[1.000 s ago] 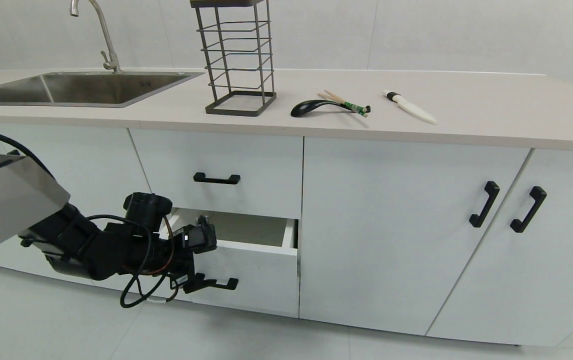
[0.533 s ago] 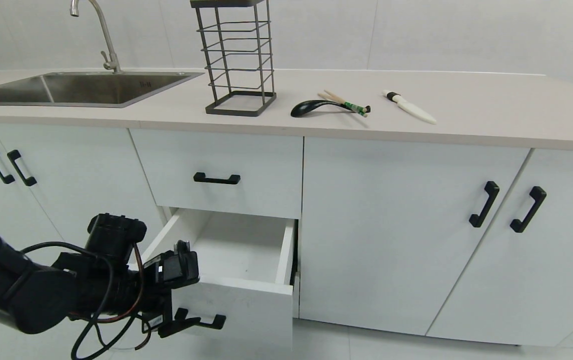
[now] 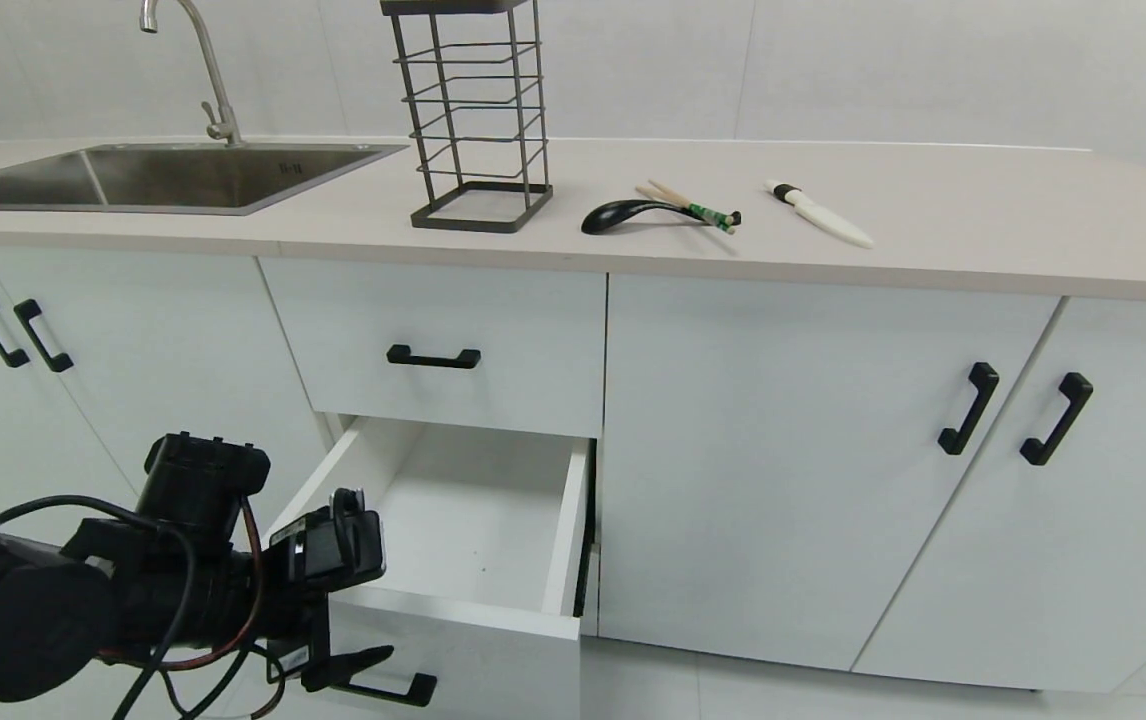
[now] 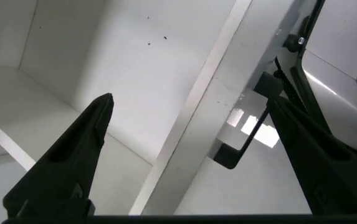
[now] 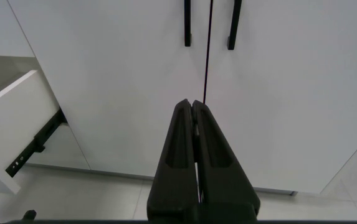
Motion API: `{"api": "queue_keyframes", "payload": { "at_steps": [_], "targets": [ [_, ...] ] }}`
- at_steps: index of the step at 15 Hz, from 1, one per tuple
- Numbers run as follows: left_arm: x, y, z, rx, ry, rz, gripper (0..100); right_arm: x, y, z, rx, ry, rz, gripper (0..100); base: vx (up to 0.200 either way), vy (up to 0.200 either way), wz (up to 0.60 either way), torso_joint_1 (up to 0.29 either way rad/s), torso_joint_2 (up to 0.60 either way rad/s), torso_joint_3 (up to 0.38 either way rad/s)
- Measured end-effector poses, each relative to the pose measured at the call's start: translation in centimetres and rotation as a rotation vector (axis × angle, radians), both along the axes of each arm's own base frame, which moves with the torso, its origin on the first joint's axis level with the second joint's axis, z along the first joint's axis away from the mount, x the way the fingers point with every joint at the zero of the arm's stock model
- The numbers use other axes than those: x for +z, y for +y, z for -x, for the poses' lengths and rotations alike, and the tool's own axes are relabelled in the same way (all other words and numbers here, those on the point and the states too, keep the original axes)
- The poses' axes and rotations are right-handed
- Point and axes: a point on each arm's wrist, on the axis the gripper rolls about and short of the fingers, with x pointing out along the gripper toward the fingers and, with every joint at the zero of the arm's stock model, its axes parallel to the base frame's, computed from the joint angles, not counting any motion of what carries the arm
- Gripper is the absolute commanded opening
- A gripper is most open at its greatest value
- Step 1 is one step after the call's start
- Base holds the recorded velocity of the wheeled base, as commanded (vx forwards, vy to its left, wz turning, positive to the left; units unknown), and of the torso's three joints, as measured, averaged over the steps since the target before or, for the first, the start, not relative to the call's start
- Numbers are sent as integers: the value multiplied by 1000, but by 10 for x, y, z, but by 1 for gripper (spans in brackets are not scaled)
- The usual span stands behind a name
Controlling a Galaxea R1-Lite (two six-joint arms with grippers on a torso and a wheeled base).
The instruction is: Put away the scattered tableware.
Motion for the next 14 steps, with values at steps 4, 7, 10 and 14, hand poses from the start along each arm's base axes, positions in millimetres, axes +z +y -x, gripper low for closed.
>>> {"api": "queue_keyframes", "payload": {
  "at_steps": [4, 7, 10, 14],
  "targets": [
    [6, -9, 47, 4, 61, 70, 100, 0, 0, 0, 0, 0, 0, 0, 0, 0, 0, 0, 0, 0],
    [13, -7, 73, 0, 47, 106, 100, 0, 0, 0, 1, 0, 0, 0, 0, 0, 0, 0, 0, 0],
    [22, -5, 80, 31, 22, 152, 100, 0, 0, 0, 0, 0, 0, 0, 0, 0, 0, 0, 0, 0],
    [42, -7, 69, 170, -56, 183, 100, 0, 0, 0, 0, 0, 0, 0, 0, 0, 0, 0, 0, 0]
  ]
}}
